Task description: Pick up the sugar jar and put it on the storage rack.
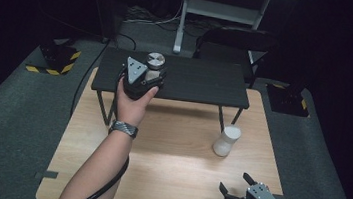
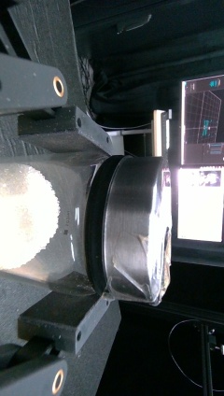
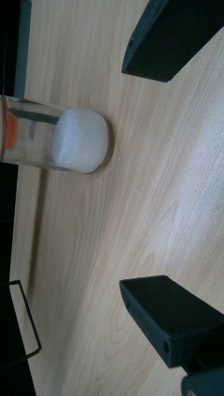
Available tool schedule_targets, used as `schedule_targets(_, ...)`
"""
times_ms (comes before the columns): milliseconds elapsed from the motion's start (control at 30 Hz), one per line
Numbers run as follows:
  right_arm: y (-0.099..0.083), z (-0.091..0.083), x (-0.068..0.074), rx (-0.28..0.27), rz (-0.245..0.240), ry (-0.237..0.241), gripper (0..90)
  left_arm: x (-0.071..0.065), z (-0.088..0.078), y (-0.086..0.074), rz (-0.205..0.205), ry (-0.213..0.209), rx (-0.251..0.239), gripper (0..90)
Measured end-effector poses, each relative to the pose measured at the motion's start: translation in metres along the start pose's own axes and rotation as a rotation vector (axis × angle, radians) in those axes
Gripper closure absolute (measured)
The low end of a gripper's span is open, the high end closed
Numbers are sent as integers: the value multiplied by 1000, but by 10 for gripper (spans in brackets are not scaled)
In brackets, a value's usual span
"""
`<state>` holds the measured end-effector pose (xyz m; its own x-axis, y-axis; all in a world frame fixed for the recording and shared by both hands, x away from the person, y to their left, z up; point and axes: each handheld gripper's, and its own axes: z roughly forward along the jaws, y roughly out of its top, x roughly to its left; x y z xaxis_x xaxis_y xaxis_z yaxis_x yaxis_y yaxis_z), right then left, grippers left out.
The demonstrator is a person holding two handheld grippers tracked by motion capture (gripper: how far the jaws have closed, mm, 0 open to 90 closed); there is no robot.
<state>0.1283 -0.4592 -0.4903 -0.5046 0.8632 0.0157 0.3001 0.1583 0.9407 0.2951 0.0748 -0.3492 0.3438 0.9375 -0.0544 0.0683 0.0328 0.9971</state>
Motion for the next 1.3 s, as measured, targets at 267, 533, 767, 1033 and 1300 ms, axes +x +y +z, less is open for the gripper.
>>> schedule_targets(267, -1, 0, 1, -4, -2, -2, 0, 1, 7, -2, -1, 4, -9, 304)
schedule_targets(533, 0, 0, 1, -3, -4, -2, 0, -1, 9, -1, 3, 11, -3, 303)
schedule_targets(767, -1, 0, 1, -4, -3, -3, 0, -3, 9, 4, -1, 16, 14, 302)
schedule_targets(1033, -1, 0, 1, -3, -5, -3, 0, -3, 8, 8, -23, 19, 11, 230)
schedule_targets(1300, -1, 0, 1, -4, -7, -4, 0, -7, 7, 13, -23, 27, 35, 29)
